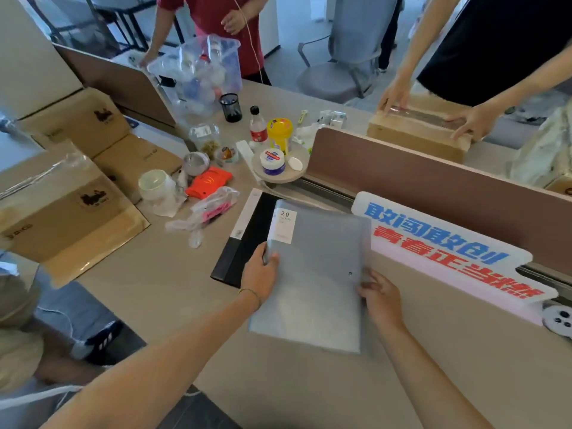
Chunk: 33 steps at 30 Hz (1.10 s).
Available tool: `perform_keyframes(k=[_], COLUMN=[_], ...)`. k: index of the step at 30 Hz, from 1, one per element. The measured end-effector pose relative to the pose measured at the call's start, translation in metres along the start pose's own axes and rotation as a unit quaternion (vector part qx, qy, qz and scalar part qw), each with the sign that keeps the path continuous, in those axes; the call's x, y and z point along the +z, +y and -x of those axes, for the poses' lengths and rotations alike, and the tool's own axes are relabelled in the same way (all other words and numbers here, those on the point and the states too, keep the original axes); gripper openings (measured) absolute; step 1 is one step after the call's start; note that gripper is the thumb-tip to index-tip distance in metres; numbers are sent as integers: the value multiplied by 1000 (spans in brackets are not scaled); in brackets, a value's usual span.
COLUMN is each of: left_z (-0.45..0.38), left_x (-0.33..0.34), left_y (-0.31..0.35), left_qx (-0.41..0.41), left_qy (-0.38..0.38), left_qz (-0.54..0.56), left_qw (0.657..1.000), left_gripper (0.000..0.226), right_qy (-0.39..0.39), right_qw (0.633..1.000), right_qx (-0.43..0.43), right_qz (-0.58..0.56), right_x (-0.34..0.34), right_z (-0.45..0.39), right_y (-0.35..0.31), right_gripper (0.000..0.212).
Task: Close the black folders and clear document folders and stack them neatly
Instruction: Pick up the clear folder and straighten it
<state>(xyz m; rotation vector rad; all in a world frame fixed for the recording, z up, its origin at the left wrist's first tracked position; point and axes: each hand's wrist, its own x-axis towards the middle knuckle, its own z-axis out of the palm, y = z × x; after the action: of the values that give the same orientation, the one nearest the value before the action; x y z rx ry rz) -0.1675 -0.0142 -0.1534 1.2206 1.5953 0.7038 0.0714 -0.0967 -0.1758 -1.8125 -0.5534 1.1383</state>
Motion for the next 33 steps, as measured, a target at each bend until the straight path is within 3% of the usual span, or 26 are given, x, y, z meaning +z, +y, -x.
perform_keyframes(k=[5, 10, 18, 25, 33], left_z=[-60, -115, -173, -189, -188], left_x=[-33, -50, -55, -53, -55], left_y=[-7, -21, -33, -51, -49], left_qx=[-16, -8, -27, -51, -126], left_qy=[8, 5, 53, 89, 18], left_qz=[-39, -73, -170, -205, -123], left_qw=[999, 997, 984, 973, 984], left_gripper=[45, 45, 45, 41, 58], right_qy=[-4, -16, -36, -64, -88], right_qw=[998, 996, 988, 984, 984], right_qx=[60, 83, 142, 158, 153], right_qz=[-32, 40, 44, 49, 34], right_x=[65, 114, 151, 156, 163], right_z=[-32, -50, -82, -92, -92], right_y=[-10, -24, -26, -20, -11], right_gripper=[64, 80, 74, 27, 46])
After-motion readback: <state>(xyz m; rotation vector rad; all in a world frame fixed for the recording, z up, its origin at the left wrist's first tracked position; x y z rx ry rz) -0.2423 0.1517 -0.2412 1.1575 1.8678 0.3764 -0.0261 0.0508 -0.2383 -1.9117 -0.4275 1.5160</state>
